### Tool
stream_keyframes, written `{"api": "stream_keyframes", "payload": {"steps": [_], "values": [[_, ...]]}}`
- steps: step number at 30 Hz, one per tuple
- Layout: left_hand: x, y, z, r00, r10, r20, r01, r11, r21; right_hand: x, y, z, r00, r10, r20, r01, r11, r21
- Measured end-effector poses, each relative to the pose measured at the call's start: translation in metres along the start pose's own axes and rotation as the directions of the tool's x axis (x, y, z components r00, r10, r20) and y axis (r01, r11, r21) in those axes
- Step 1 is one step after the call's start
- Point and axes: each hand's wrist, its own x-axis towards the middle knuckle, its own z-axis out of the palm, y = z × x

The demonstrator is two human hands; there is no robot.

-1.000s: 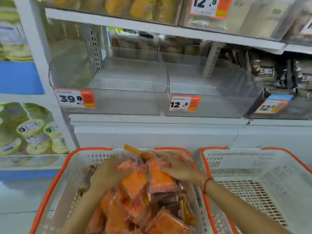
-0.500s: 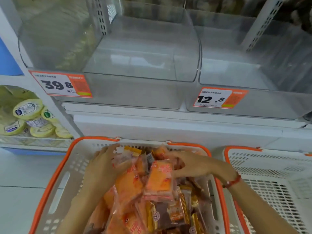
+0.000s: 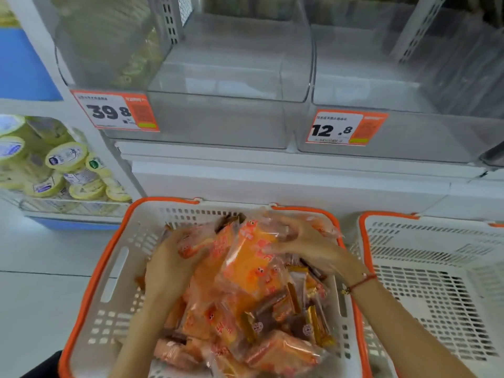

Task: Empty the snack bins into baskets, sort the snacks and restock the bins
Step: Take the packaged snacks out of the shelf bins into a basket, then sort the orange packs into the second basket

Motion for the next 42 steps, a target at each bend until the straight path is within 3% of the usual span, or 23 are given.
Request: {"api": "stream_keyframes", "payload": {"steps": [3,7,12,15,17,19,21,23,24,25,28,31,33,36,38,40,42], "values": [[0.006,0.025,-0.009,0.991,0.087,0.102,-0.073,0.988,-0.135,-0.006,-0.008,-0.001,0.995,-0.068,-0.070,0.053,0.979,-0.196],[0.005,0.065,-0.019,0.949,0.280,0.146,-0.233,0.934,-0.271,-0.016,-0.023,0.000,0.971,-0.162,-0.176,0.132,0.976,-0.171],[-0.021,0.075,-0.011,0.950,0.224,0.218,-0.075,0.840,-0.538,-0.040,-0.015,0.005,0.988,0.022,-0.152,-0.047,0.985,-0.165],[-0.044,0.077,0.010,0.938,0.226,0.262,-0.011,0.776,-0.631,-0.078,-0.006,0.004,0.946,-0.109,-0.304,0.025,0.963,-0.267],[-0.048,0.073,0.024,0.922,0.285,0.263,-0.140,0.877,-0.459,-0.109,-0.004,-0.007,0.859,-0.214,-0.466,0.141,0.972,-0.187],[-0.040,0.051,0.039,0.888,0.362,0.284,-0.369,0.929,-0.031,-0.132,0.008,-0.033,0.693,-0.280,-0.665,0.176,0.959,-0.221],[-0.036,0.024,0.051,0.875,0.356,0.327,-0.463,0.813,0.353,-0.144,0.037,-0.069,0.487,-0.304,-0.819,-0.007,0.936,-0.352],[-0.035,0.000,0.061,0.877,0.354,0.326,-0.475,0.748,0.464,-0.141,0.081,-0.101,0.421,-0.221,-0.880,-0.276,0.892,-0.357],[-0.035,-0.008,0.066,0.876,0.365,0.315,-0.477,0.749,0.461,-0.137,0.102,-0.108,0.428,-0.172,-0.887,-0.365,0.865,-0.344],[-0.034,-0.012,0.070,0.878,0.367,0.307,-0.475,0.750,0.461,-0.132,0.119,-0.110,0.464,-0.130,-0.876,-0.357,0.878,-0.319],[-0.028,-0.008,0.071,0.885,0.360,0.295,-0.464,0.733,0.498,-0.122,0.136,-0.095,0.572,-0.037,-0.819,-0.167,0.973,-0.161],[-0.023,-0.002,0.068,0.877,0.361,0.318,-0.479,0.716,0.508,-0.111,0.133,-0.085,0.677,0.071,-0.733,-0.154,0.987,-0.048],[-0.020,-0.006,0.070,0.879,0.342,0.332,-0.474,0.705,0.528,-0.104,0.129,-0.081,0.722,0.032,-0.692,-0.122,0.989,-0.081],[-0.022,-0.012,0.070,0.889,0.314,0.334,-0.452,0.722,0.524,-0.103,0.125,-0.075,0.733,-0.043,-0.679,-0.132,0.970,-0.205],[-0.025,-0.011,0.069,0.887,0.315,0.338,-0.453,0.735,0.504,-0.106,0.126,-0.082,0.703,-0.054,-0.709,-0.245,0.918,-0.313],[-0.028,-0.008,0.066,0.890,0.307,0.338,-0.444,0.752,0.487,-0.109,0.135,-0.093,0.647,0.051,-0.761,-0.403,0.870,-0.285],[-0.030,-0.004,0.065,0.893,0.296,0.340,-0.437,0.754,0.490,-0.107,0.144,-0.101,0.648,0.170,-0.742,-0.488,0.841,-0.234]]}}
